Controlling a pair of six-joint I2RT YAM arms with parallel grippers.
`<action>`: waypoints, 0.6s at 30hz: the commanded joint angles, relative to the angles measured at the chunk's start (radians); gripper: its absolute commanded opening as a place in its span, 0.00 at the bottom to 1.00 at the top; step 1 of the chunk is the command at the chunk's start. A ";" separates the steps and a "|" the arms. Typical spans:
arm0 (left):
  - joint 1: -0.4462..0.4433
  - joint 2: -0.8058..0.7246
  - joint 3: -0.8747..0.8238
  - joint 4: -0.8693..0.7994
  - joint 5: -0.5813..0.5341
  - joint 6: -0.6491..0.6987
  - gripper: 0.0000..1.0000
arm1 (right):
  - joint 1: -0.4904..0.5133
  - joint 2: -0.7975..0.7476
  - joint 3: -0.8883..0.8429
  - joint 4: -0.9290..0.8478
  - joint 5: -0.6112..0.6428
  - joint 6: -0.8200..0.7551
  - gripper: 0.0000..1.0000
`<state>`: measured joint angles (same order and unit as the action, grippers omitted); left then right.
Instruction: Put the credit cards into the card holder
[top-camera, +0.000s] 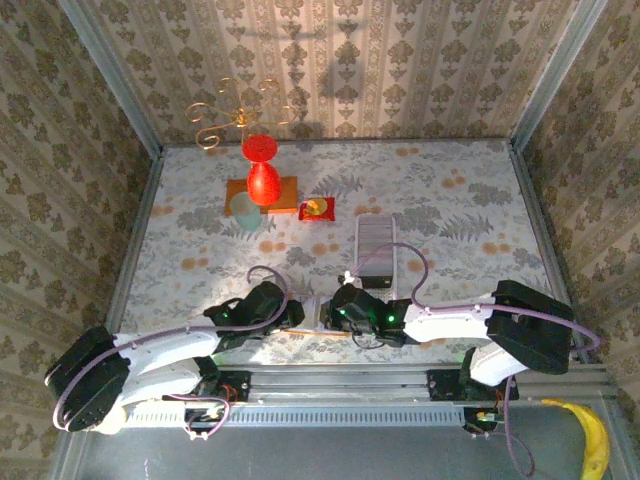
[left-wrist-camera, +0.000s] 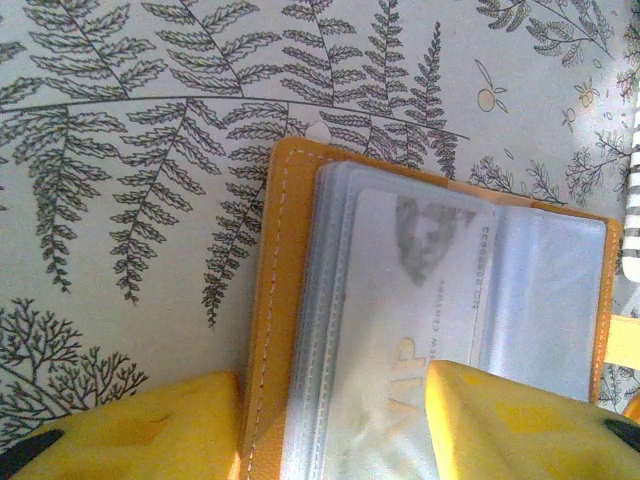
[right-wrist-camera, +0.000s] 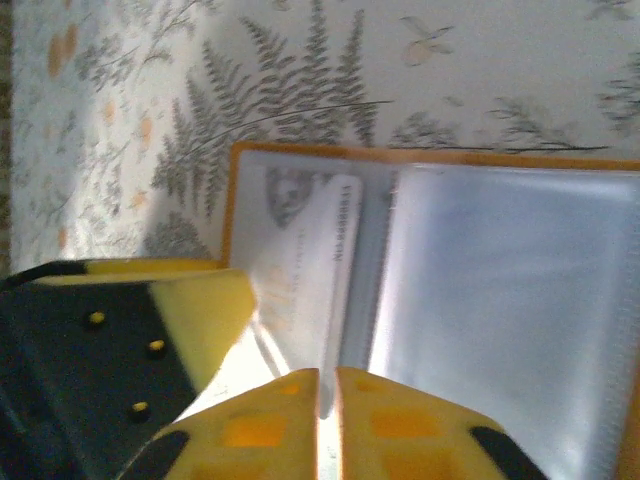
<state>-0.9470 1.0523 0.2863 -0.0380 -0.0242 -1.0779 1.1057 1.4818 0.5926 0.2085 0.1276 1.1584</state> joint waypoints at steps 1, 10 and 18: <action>0.002 0.026 -0.039 0.034 0.075 -0.021 0.52 | -0.003 0.026 0.000 -0.142 0.083 -0.021 0.08; 0.001 -0.028 -0.049 0.070 0.098 -0.010 0.49 | -0.003 0.134 0.011 -0.120 0.038 -0.013 0.01; 0.001 -0.116 -0.056 0.106 0.130 -0.002 0.47 | -0.003 0.144 0.009 -0.110 0.029 -0.009 0.00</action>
<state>-0.9409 0.9691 0.2329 0.0048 0.0174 -1.0779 1.1057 1.5845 0.6163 0.1688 0.1535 1.1484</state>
